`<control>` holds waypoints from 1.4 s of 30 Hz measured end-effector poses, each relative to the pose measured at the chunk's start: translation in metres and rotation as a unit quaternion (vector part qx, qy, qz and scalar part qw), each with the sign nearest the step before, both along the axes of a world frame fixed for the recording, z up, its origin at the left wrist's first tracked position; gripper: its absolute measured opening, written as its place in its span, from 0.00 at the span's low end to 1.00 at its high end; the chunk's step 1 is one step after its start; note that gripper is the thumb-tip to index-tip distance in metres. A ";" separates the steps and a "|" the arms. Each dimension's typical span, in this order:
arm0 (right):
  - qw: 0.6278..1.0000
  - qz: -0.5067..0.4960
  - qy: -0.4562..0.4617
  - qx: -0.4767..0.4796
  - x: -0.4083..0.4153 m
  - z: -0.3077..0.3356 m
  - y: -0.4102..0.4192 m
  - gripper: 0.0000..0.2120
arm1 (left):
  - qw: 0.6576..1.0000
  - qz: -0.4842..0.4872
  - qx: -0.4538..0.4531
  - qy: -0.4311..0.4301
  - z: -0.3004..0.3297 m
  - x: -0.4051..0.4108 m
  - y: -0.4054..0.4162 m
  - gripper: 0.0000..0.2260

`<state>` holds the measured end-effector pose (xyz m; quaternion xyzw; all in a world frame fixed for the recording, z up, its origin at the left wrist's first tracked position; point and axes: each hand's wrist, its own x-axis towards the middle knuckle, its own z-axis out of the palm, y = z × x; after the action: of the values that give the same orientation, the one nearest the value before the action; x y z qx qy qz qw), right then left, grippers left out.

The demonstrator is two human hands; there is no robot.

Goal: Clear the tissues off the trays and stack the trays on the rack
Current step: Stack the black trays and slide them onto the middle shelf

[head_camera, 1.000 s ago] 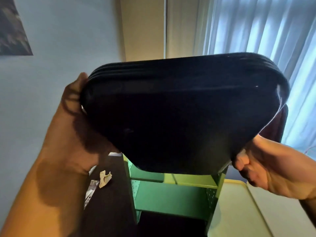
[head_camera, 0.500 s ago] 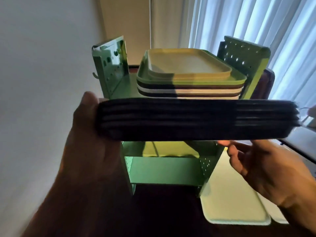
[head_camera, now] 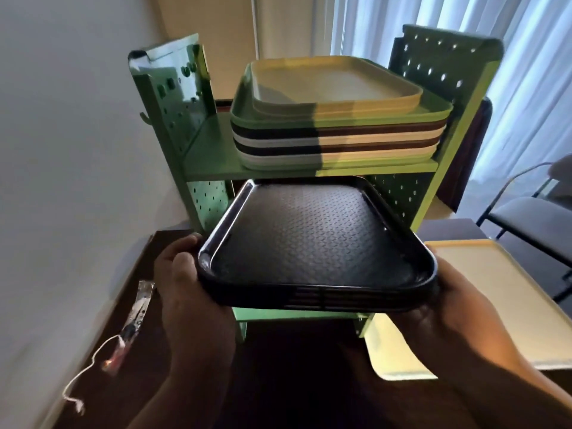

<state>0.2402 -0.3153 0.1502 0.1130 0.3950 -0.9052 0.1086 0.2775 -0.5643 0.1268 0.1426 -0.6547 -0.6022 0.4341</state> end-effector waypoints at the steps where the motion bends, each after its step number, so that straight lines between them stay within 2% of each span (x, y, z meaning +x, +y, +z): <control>1: 0.999 -0.016 -0.002 -0.035 -0.001 -0.007 -0.002 0.18 | 0.998 0.005 0.035 -0.043 -0.004 0.000 0.005 0.06; 3: 0.999 -0.012 -0.009 -0.045 -0.002 -0.017 -0.001 0.21 | 0.995 0.009 0.074 -0.072 -0.019 0.004 0.005 0.08; 6: 0.999 0.003 -0.032 -0.037 -0.002 -0.020 -0.006 0.15 | 0.992 0.043 0.037 -0.112 -0.021 0.000 0.007 0.06; 8: 0.998 0.019 -0.047 -0.031 -0.005 -0.026 -0.009 0.20 | 0.990 0.028 0.047 -0.126 -0.024 -0.007 0.011 0.03; 10: 0.999 0.020 -0.050 0.003 -0.008 -0.033 -0.007 0.17 | 0.991 0.018 0.035 -0.129 -0.030 -0.011 0.017 0.03; 12: 0.997 0.011 -0.052 0.058 -0.014 -0.040 -0.003 0.12 | 0.990 0.012 0.025 -0.137 -0.035 -0.013 0.020 0.03; 15: 0.978 0.031 -0.053 0.200 -0.025 -0.043 -0.001 0.07 | 0.988 -0.003 0.020 -0.156 -0.039 -0.018 0.014 0.04; 19: 0.949 0.069 -0.046 0.305 -0.034 -0.044 0.002 0.14 | 0.988 -0.018 -0.001 -0.156 -0.035 -0.022 0.008 0.11; 26: 0.935 0.088 0.003 0.343 -0.042 -0.045 0.008 0.13 | 0.989 -0.005 -0.016 -0.147 -0.039 -0.028 0.007 0.11; 29: 0.915 0.088 0.007 0.394 -0.045 -0.042 0.010 0.17 | 0.989 0.016 -0.041 -0.143 -0.040 -0.034 0.007 0.09; 31: 0.902 0.104 0.009 0.418 -0.047 -0.042 0.011 0.20 | 0.985 0.045 -0.091 -0.139 -0.039 -0.034 0.007 0.09; 35: 0.904 0.144 0.016 0.402 -0.048 -0.042 0.011 0.26 | 0.950 0.105 -0.271 -0.117 -0.028 -0.031 0.003 0.01; 37: 0.899 0.179 0.042 0.398 -0.051 -0.040 0.018 0.31 | 0.938 0.104 -0.323 -0.069 -0.013 -0.027 0.005 0.03; 39: 0.898 0.236 0.053 0.367 -0.054 -0.036 0.030 0.35 | 0.944 0.062 -0.324 -0.023 0.006 -0.021 0.017 0.06; 42: 0.892 0.311 0.061 0.323 -0.060 -0.030 0.056 0.40 | 0.950 -0.074 -0.301 0.015 0.030 -0.013 0.054 0.08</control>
<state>0.1799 -0.2596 0.1203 -0.0419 0.6866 -0.6526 0.3178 0.2643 -0.5098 0.1571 -0.0528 -0.8081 -0.4093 0.4203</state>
